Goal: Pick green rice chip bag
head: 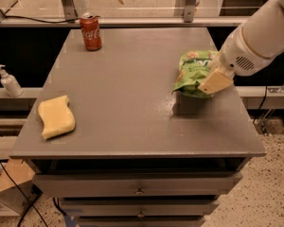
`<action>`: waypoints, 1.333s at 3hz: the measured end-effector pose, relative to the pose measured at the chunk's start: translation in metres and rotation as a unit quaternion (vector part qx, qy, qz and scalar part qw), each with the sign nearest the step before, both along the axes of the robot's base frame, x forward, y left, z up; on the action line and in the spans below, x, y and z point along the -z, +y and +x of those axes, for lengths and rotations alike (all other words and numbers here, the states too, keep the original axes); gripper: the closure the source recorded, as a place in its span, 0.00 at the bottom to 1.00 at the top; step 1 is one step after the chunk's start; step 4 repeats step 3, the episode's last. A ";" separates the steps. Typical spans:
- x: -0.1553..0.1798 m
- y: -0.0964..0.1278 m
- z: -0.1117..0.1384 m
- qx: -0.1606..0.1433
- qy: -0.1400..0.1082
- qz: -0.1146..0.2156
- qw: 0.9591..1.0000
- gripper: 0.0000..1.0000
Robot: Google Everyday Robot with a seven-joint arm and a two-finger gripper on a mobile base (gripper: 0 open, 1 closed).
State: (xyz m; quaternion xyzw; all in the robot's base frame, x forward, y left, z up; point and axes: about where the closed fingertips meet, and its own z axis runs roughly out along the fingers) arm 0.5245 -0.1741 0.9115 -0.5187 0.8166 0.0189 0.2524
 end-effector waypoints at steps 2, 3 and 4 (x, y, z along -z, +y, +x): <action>-0.087 0.001 0.016 -0.071 -0.083 0.020 0.994 1.00; -0.106 0.001 0.018 -0.076 -0.104 0.020 0.991 1.00; -0.106 0.001 0.018 -0.076 -0.104 0.020 0.991 1.00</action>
Offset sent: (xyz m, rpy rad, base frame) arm 0.0258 -0.0073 0.1707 0.0553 -0.3340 0.2443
